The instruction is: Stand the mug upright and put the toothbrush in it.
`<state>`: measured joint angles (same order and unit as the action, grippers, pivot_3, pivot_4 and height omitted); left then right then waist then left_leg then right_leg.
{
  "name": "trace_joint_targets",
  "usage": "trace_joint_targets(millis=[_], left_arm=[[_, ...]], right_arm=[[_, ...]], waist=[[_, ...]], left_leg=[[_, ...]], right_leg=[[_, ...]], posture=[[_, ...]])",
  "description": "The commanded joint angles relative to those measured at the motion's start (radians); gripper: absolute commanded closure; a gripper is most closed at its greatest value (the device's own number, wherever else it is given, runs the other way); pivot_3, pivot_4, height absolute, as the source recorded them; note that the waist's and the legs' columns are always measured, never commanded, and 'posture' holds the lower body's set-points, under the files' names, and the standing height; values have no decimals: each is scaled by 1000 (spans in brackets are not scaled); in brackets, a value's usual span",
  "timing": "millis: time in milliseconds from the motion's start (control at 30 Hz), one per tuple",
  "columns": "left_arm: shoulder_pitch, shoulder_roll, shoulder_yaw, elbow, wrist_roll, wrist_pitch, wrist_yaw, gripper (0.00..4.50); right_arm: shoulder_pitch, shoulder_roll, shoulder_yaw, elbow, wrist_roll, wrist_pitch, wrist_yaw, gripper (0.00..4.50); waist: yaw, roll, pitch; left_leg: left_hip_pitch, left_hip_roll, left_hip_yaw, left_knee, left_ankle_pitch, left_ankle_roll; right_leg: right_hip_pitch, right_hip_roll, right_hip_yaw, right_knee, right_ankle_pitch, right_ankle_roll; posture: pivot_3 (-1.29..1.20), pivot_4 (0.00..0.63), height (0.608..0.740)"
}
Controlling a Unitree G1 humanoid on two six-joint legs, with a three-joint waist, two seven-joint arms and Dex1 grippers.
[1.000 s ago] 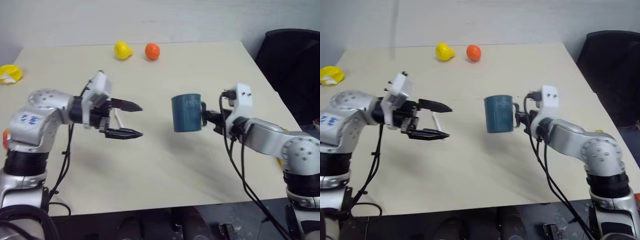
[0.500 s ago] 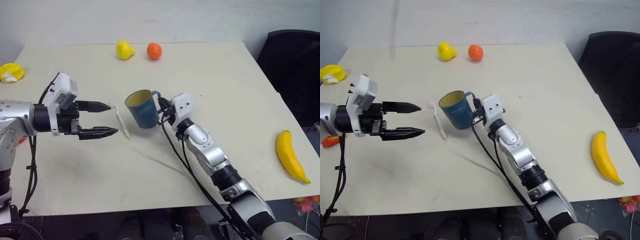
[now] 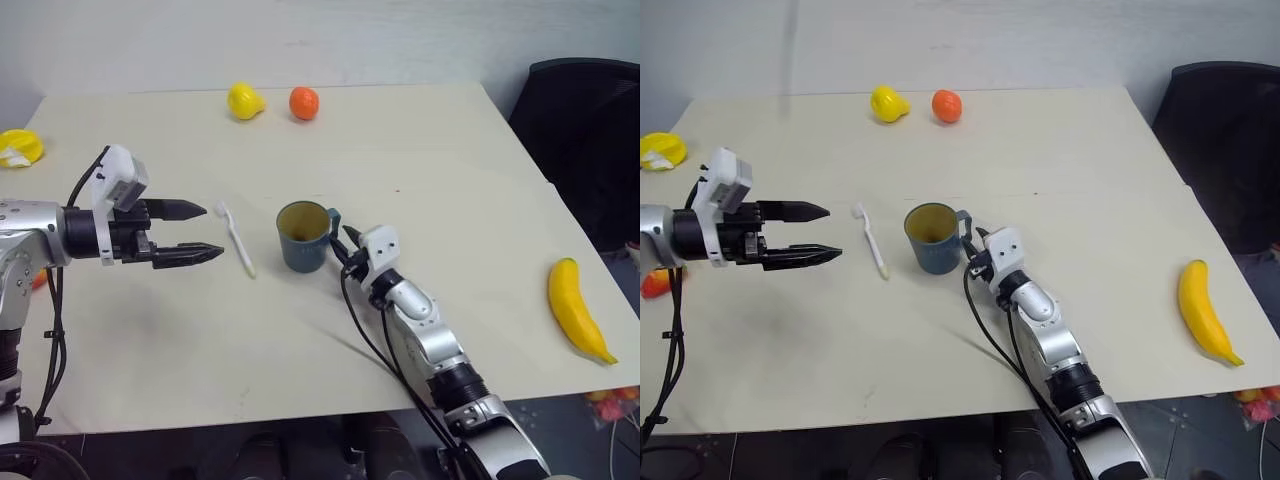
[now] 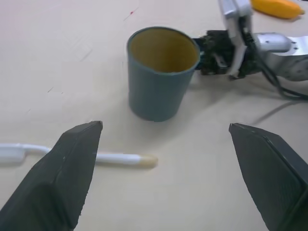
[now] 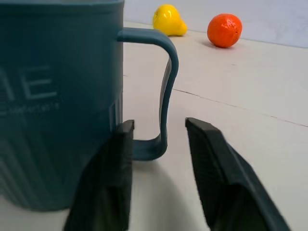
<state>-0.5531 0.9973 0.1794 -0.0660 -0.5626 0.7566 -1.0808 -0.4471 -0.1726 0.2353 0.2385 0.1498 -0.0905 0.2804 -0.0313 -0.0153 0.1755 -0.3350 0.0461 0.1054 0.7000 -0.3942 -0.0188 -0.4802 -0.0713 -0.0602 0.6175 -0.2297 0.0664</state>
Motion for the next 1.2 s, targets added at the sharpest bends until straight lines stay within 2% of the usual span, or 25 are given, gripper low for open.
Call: trace_joint_targets(millis=[33, 167, 233, 333, 367, 400, 500, 633, 767, 900, 967, 1100, 1200], left_arm=[[-39, -26, 14, -9, 3, 41, 87, 0], [-25, -45, 12, -66, 29, 167, 236, 0], [-45, -89, 55, -124, 30, 375, 404, 0], [-103, -173, 85, -175, 89, 696, 602, 0], [-138, -234, 106, -183, 122, 779, 664, 0], [-179, -318, 141, -180, 144, 823, 729, 0], [-279, -525, 203, -138, 173, 858, 896, 0], [-351, -687, 217, -83, 220, 858, 1092, 0], [-406, -801, 269, -24, 245, 858, 1237, 0], [-472, -812, 331, 89, 289, 858, 1307, 0], [-524, -822, 363, 187, 290, 858, 1308, 0], [-629, -825, 346, 397, 305, 858, 1259, 0], [-653, -821, 319, 485, 318, 853, 1241, 0]], right_arm=[[36, -45, -30, -182, -14, 88, 28, 1475], [136, -180, -96, -482, 36, 287, 91, 1475], [208, -319, -221, -725, 209, 496, 156, 1475], [229, -453, -391, -914, 490, 718, 190, 1475], [219, -498, -442, -956, 591, 771, 201, 1076], [200, -544, -487, -989, 689, 818, 207, 865], [124, -664, -572, -1028, 939, 902, 209, 31], [51, -795, -631, -1015, 1154, 943, 204, 31], [36, -865, -664, -1006, 1236, 936, 199, 31], [33, -892, -661, -1019, 1263, 923, 161, 31], [32, -900, -658, -1030, 1278, 917, 138, 31], [32, -907, -655, -1035, 1303, 908, 95, 31], [27, -915, -653, -1035, 1317, 904, 73, 31]], waist=[[2, 0, 0], [4, 0, 0], [11, 1, 1], [24, -1, 1], [24, -2, 0], [28, -2, 1], [35, -3, 2], [45, -5, 2], [49, -7, 3], [54, -10, 5], [56, -10, 5], [62, -11, 6], [59, -11, 6]], left_leg=[[0, 0, 0, 0, 0, 0], [0, 0, -1, 0, 0, 0], [-1, -1, -2, 1, 0, 0], [0, -3, -5, 1, -1, 2], [1, -3, -8, 1, -1, 2], [1, -3, -9, 1, -1, 2], [9, -2, -14, 0, -1, 1], [13, -3, -14, -2, -1, 1], [13, -3, -13, -3, -2, 0], [13, -3, -12, -1, -2, 0], [13, -3, -12, -1, -2, 0], [11, -4, -13, 0, -2, 0], [10, -5, -13, -1, -2, 0]], right_leg=[[0, 0, 0, 0, 0, 0], [0, 0, 0, 0, 0, 0], [0, -1, 0, 0, 0, 0], [1, -2, 0, 0, 1, 1], [3, -1, 1, -1, 1, 2], [4, 0, 1, -1, 1, 2], [18, 3, -4, -7, 2, 0], [20, 3, -3, -9, 2, 0], [19, 2, -2, -12, 3, 1], [19, 2, -3, -11, 3, 2], [19, 2, -3, -11, 3, 2], [19, 1, -5, -12, 4, 2], [19, -1, -6, -14, 4, 3]], posture=[[0, 150, 740], [0, 150, 740], [0, 150, 740], [0, 150, 740], [0, 150, 740], [0, 150, 740], [0, 150, 740], [0, 150, 740], [0, 150, 740], [0, 150, 740], [0, 150, 740], [0, 150, 740], [0, 150, 740]])
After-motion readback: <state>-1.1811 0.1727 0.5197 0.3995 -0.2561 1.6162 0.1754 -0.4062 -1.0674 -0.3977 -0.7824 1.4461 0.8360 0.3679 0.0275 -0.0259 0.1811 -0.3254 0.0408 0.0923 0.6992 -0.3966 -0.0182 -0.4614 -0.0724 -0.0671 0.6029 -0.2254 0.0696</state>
